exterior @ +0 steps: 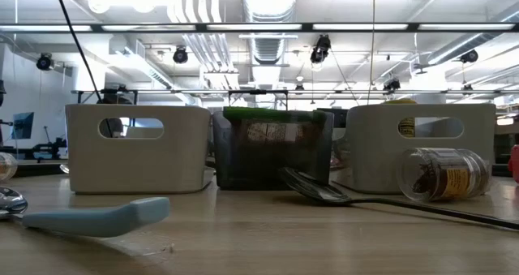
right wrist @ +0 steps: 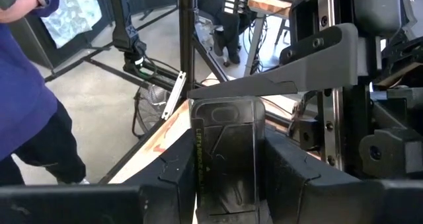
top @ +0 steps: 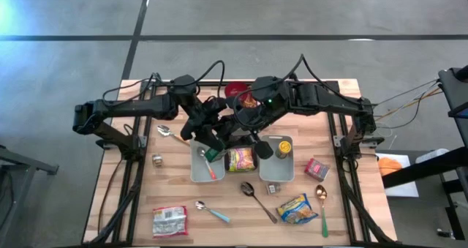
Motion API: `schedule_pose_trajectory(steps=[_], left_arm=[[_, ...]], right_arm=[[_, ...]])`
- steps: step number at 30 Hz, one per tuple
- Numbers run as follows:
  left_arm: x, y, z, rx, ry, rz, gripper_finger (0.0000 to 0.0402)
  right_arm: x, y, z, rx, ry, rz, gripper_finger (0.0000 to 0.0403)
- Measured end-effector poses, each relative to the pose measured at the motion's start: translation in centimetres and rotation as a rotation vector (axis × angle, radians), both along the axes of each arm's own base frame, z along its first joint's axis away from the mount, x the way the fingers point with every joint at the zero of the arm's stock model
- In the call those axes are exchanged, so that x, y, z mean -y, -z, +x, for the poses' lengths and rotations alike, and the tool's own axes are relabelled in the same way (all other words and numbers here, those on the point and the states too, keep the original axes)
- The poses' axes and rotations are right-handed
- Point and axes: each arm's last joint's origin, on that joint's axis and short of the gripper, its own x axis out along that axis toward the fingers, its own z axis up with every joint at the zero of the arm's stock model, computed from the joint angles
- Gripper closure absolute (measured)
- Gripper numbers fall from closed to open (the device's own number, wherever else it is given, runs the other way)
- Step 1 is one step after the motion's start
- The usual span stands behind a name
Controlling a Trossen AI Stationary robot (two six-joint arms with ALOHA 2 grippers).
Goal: Pick & Place Food Item
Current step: Put the black seasoning can into the right gray bin
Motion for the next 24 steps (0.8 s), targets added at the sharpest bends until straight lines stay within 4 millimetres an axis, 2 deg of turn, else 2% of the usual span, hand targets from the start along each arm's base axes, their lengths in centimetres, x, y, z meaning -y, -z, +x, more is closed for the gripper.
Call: schedule_pose_trajectory(steps=[2,8,10,17,20,24], left_arm=[[0.0,0.0,0.0,0.0,-0.006,-0.001,0.0139],[0.0,-0.3,-0.2,0.004,-0.014,-0.008,0.0025],[0.0,-0.4,-0.2,-0.01,-0.013,-0.021,0.0012],[0.0,-0.1,-0.7,-0.096,0.006,-0.043,0.0049],[0.1,0.0,-1.5,-0.176,0.018,-0.056,0.0062],[-0.4,0.4,-2.9,-0.294,-0.009,-0.072,0.0076]], right_arm=[[0.0,0.0,0.0,-0.001,0.0,0.0,0.0281],[-0.1,0.1,-0.2,-0.038,0.003,0.025,0.0281],[-0.2,0.0,-0.4,-0.047,0.004,0.037,0.0281],[-0.1,-0.4,-1.8,-0.103,0.022,0.055,0.0281],[0.0,-0.7,-2.9,-0.151,0.036,0.061,0.0281],[0.4,-0.9,-4.8,-0.233,0.148,0.035,0.0281]])
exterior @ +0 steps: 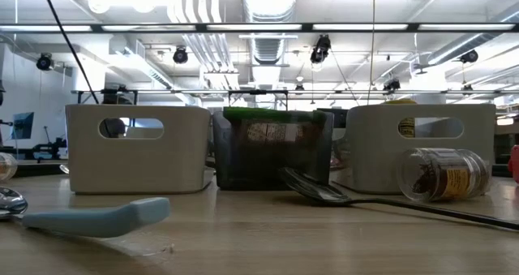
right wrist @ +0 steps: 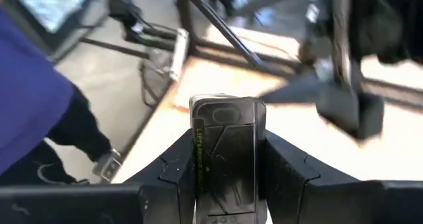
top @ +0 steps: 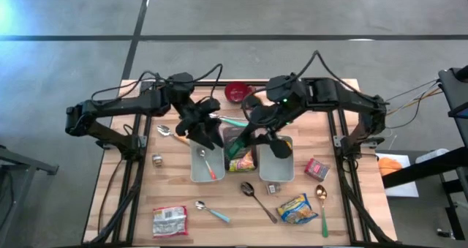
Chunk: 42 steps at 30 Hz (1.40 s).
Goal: Pick & Place Food Item
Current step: Put the black seasoning can into the right gray bin
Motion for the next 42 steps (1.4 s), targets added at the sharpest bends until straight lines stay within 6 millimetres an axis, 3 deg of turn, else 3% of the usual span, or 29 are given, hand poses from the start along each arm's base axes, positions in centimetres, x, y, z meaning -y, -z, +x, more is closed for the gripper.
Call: schedule_pose_trajectory(steps=[9,19,29,36,42], left_arm=[[-0.3,-1.2,-3.9,-0.033,-0.156,0.092,0.0086],[0.1,-3.0,-7.7,0.026,-0.304,0.203,0.0086],[0.3,-4.2,-10.6,0.043,-0.525,0.28,0.0086],[0.2,-3.8,-11.6,-0.024,-0.612,0.324,0.0086],[0.2,-3.6,-11.6,-0.039,-0.624,0.341,0.0086]], right_arm=[[0.3,0.8,-3.6,-0.287,0.208,-0.016,0.0281],[-0.1,3.0,-4.8,-0.52,0.366,-0.104,0.0281],[-0.6,9.5,-6.6,-0.745,0.458,-0.069,0.0281],[-1.0,13.3,-7.9,-0.651,0.525,0.122,0.0281],[-2.0,16.1,-8.0,-0.626,0.531,0.173,0.0281]])
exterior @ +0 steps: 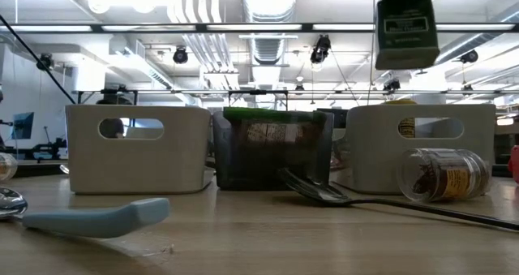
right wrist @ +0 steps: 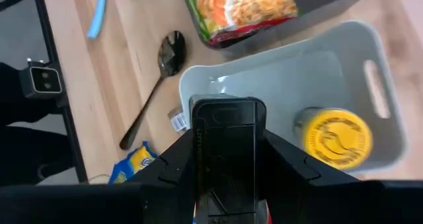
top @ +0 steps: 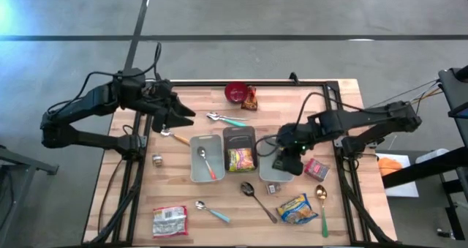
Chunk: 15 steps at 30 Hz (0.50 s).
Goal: Pick & Place Food Item
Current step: Put the black seasoning can into the right gray bin
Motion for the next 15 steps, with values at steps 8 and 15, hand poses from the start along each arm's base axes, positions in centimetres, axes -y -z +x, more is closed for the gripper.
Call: schedule_pose_trajectory(steps=[8,15], left_arm=[[-0.1,0.1,0.0,-0.007,-0.018,0.015,0.0086],[-0.1,0.1,0.0,-0.013,-0.018,0.024,0.0086]], right_arm=[[-1.2,3.0,1.1,-0.055,-0.034,-0.05,0.0281],[-1.9,4.2,2.5,-0.093,-0.053,-0.142,0.0281]])
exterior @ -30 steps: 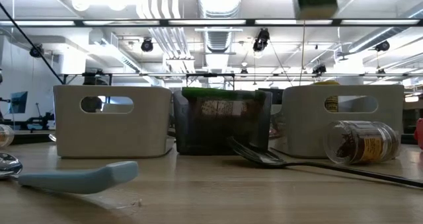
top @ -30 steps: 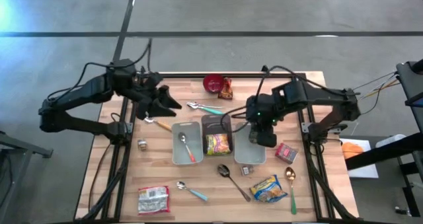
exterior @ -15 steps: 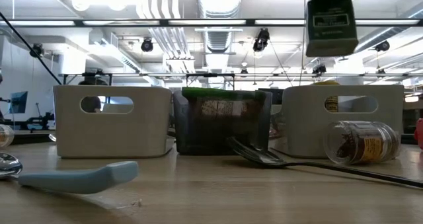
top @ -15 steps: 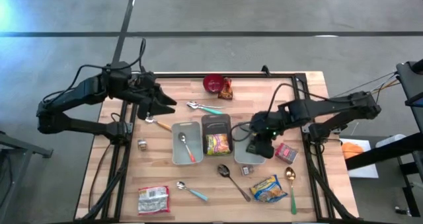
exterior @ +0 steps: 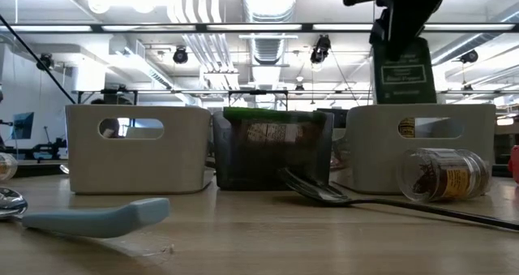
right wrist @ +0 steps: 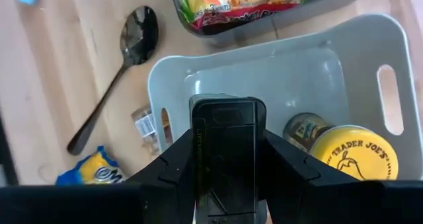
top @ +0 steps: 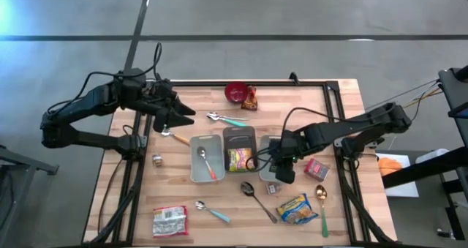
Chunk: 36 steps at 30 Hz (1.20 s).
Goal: Pick & Place Food Item
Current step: Put the black seasoning can into the right gray bin
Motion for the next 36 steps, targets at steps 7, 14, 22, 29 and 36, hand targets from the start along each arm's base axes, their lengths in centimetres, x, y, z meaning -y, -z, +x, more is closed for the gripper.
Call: schedule_pose_trajectory(steps=[7,14,22,29,36], left_arm=[[0.1,0.7,-0.3,-0.077,0.0,-0.016,0.0086],[0.1,0.9,-0.3,-0.093,-0.002,-0.009,0.0086],[0.1,0.8,-0.3,-0.081,0.019,0.047,0.0086],[0.1,0.8,-0.3,-0.079,0.023,0.057,0.0086],[0.1,0.8,-0.3,-0.074,0.032,0.082,0.0086]], right_arm=[[-1.1,0.8,0.4,-0.031,0.041,-0.061,0.0281],[-2.1,2.0,0.8,-0.044,0.069,-0.148,0.0281],[-2.9,4.4,1.6,-0.115,0.048,-0.2,0.0281],[-3.8,6.2,1.9,-0.179,0.017,-0.215,0.0281],[-4.2,6.6,1.9,-0.188,0.029,-0.215,0.0281]])
